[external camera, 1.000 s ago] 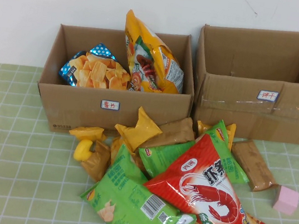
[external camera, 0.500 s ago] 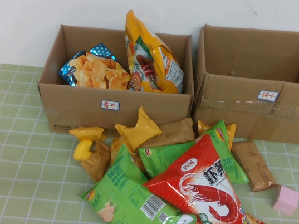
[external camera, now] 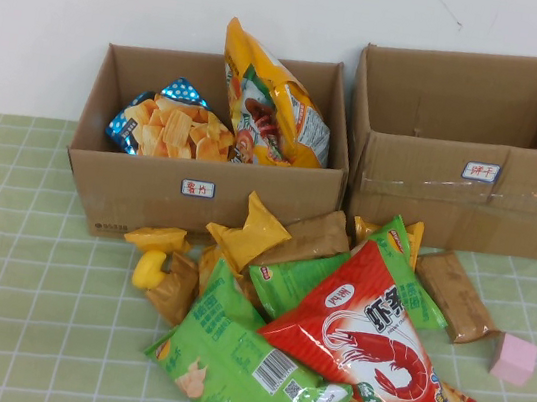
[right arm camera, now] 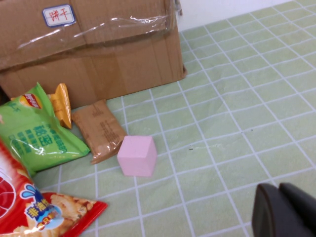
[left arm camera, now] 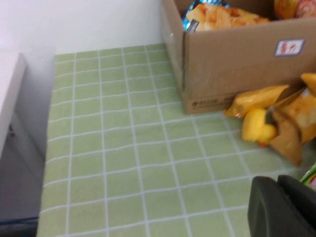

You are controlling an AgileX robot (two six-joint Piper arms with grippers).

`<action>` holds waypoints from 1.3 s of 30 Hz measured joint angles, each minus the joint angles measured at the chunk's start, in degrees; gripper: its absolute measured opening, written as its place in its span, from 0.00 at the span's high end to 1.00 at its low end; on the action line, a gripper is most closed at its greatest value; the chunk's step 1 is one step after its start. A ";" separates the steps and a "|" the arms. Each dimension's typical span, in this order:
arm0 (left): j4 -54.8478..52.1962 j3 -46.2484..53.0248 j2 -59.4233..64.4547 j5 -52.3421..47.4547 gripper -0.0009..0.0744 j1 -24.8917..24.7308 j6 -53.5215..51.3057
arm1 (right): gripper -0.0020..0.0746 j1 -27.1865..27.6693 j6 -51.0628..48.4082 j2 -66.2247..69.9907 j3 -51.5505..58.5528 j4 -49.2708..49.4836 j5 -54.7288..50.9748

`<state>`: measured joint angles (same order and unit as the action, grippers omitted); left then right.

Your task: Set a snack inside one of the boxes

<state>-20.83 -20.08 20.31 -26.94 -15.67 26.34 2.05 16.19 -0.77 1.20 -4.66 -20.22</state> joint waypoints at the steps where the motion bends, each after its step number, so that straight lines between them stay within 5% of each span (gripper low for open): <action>1: -0.69 0.66 -0.05 0.01 0.99 0.02 0.00 | 0.98 0.00 0.00 0.00 0.00 0.00 0.00; 10: 4.16 8.22 -9.17 6.84 0.99 7.14 -9.16 | 0.98 0.00 0.00 0.00 0.00 0.00 0.00; 18: 20.83 20.18 -20.29 17.95 0.99 17.87 -25.38 | 0.98 0.00 0.00 0.00 0.00 -0.04 -0.10; 39: 21.46 21.19 -21.01 8.96 0.99 18.82 -25.50 | 0.98 0.00 0.00 0.00 0.00 -0.13 -0.10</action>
<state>0.64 1.11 -0.70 -17.98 3.15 0.84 2.05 16.19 -0.77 1.20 -4.79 -20.32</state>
